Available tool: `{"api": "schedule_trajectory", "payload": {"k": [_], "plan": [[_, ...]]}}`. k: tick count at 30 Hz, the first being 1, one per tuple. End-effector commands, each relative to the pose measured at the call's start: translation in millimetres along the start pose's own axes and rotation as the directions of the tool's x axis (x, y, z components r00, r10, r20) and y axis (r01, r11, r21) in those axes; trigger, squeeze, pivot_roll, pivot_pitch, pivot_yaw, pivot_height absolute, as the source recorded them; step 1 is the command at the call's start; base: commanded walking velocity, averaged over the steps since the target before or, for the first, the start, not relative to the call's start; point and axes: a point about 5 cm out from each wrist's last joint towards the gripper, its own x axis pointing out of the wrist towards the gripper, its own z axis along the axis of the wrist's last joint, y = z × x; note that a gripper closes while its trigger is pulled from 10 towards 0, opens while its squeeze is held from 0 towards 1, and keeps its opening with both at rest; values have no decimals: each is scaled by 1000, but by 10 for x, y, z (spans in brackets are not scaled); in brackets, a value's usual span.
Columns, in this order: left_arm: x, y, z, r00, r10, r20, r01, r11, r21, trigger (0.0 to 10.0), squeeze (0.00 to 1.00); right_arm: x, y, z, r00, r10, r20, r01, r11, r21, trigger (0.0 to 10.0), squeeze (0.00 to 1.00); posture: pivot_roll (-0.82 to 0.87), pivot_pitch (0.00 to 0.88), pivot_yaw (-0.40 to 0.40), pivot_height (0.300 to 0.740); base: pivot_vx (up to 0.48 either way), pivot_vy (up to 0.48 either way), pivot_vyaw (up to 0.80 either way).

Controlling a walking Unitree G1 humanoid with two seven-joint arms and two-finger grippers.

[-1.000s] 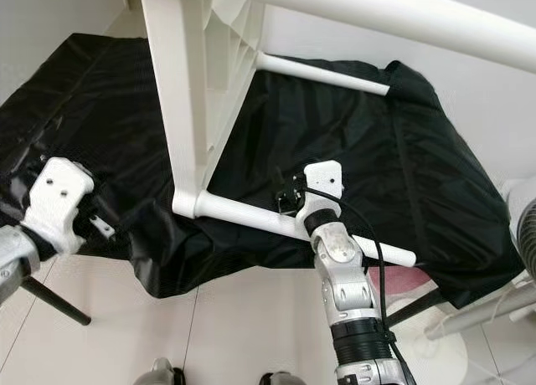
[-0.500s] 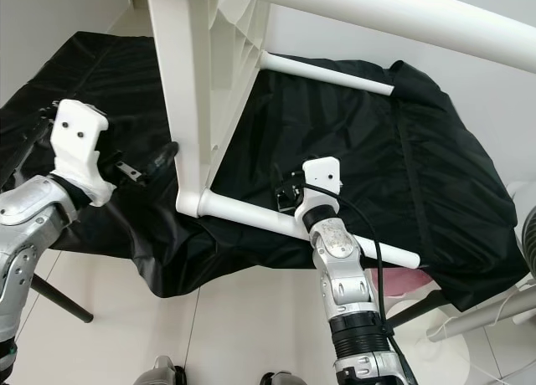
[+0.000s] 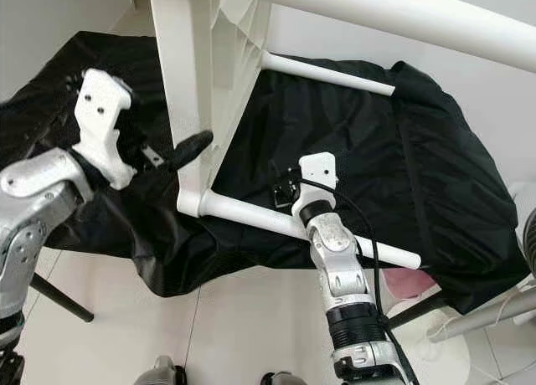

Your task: Building children table

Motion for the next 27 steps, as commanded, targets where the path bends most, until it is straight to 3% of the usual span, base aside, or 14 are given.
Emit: {"api": "schedule_trajectory", "payload": {"k": [1,4,10,15,21,27], "plan": [[33,-30,2,1000,-27,-8,27,1000,-2,10000,0,-2,5,-24,1000,2,-4,-2,1000,1,10000,0,164,108,-61,740,0,0,0],[158,66,106,997,70,15,-69,997,-45,10000,0,11,26,-33,1000,-4,-3,4,1000,7,10000,0,170,108,-40,740,0,0,0],[255,35,119,994,111,-2,-110,990,-84,10000,0,18,33,-31,1000,-13,1,13,1000,10,10000,0,169,112,-24,740,0,0,0],[306,37,84,970,236,-56,-242,957,-163,10000,0,13,14,-27,999,-38,6,38,999,13,10000,0,162,124,8,740,0,0,0],[308,18,81,957,280,-76,-288,948,-134,10000,0,-7,22,-46,999,-46,5,46,999,14,10000,0,161,121,16,740,0,0,0],[349,56,64,920,382,-84,-391,906,-166,10000,0,-11,23,-53,998,-67,7,67,998,22,10000,0,155,106,19,740,0,0,0]]}}
